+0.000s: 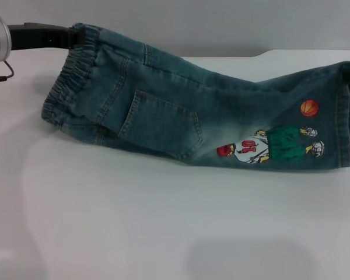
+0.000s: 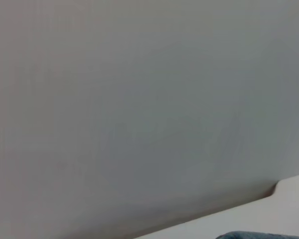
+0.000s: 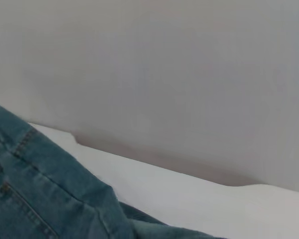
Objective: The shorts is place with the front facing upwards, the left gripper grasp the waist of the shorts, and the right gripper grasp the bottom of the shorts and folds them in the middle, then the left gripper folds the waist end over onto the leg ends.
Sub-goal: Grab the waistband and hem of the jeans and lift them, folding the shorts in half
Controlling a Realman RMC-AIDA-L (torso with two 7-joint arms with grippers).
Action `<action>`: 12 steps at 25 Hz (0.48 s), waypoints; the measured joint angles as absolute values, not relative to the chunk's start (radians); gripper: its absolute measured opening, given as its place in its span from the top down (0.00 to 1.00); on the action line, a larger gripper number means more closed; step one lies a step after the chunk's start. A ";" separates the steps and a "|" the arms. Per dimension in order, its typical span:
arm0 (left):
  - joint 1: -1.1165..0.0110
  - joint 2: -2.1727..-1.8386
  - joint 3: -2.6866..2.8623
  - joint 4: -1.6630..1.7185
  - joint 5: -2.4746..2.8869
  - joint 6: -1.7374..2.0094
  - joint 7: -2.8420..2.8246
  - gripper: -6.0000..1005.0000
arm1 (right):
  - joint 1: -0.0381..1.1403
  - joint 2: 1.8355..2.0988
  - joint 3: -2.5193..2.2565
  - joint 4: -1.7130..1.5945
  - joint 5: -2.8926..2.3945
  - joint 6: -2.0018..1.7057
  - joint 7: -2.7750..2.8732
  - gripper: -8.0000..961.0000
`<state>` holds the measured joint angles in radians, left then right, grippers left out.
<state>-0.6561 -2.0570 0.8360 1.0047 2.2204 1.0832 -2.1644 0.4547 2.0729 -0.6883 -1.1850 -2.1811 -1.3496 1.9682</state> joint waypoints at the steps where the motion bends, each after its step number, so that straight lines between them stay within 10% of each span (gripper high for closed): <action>1: -0.655 -2.057 0.836 1.005 2.219 1.079 -2.165 0.89 | 0.454 2.073 -0.688 -1.182 -2.180 -1.340 1.964 0.96; 12: -0.647 -2.057 0.848 1.004 2.211 1.036 -2.163 0.89 | 0.452 2.075 -0.691 -1.098 -2.107 -1.264 1.863 0.96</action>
<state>-0.6470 -2.0570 0.8479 1.0037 2.2109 1.0358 -2.1627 0.4517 2.0747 -0.6910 -1.0975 -2.1071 -1.2638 1.8630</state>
